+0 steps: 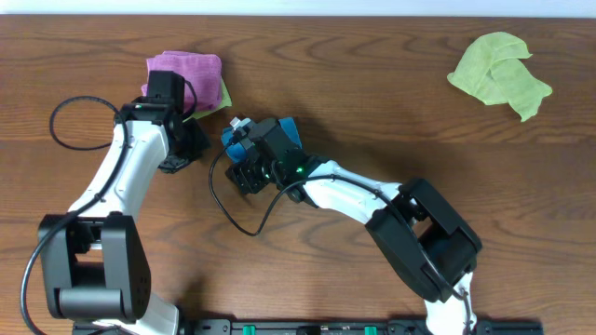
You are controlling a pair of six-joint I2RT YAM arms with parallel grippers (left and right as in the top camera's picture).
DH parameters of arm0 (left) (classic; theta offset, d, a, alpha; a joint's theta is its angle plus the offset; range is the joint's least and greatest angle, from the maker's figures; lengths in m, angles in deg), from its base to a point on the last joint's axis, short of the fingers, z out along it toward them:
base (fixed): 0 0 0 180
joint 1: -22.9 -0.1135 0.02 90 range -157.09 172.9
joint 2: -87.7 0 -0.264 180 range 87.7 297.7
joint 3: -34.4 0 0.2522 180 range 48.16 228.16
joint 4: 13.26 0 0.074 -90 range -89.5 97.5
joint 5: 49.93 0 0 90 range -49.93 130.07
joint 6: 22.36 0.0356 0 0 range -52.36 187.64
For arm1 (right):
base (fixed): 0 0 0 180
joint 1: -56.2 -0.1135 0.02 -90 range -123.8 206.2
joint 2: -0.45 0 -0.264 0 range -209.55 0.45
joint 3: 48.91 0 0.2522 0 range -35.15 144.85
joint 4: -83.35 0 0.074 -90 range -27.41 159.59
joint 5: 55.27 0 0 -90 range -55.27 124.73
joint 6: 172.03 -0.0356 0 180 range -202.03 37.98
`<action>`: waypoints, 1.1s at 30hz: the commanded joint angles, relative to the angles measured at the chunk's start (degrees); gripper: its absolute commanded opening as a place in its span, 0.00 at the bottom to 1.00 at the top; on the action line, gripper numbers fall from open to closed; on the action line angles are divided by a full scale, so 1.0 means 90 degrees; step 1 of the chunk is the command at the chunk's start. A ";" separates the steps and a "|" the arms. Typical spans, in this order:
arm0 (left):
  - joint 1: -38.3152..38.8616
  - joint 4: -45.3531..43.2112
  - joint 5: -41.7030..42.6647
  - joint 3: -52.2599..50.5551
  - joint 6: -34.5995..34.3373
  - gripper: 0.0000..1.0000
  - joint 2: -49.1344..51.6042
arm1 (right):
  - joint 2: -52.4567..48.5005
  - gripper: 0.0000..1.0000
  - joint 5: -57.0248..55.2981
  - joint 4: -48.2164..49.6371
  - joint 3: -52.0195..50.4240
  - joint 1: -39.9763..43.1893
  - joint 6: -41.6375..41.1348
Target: Fold the cloth
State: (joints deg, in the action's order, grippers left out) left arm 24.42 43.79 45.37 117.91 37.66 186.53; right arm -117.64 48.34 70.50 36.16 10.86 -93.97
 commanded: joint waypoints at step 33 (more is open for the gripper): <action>-0.0340 0.0051 0.0816 -0.0017 -0.0024 0.79 -0.0695 | 0.1814 0.99 0.0272 -0.0821 0.0114 0.0678 -0.0600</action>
State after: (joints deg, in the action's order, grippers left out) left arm 21.78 43.92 49.02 117.91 37.75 181.48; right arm -104.94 52.51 64.82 36.27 14.68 -97.95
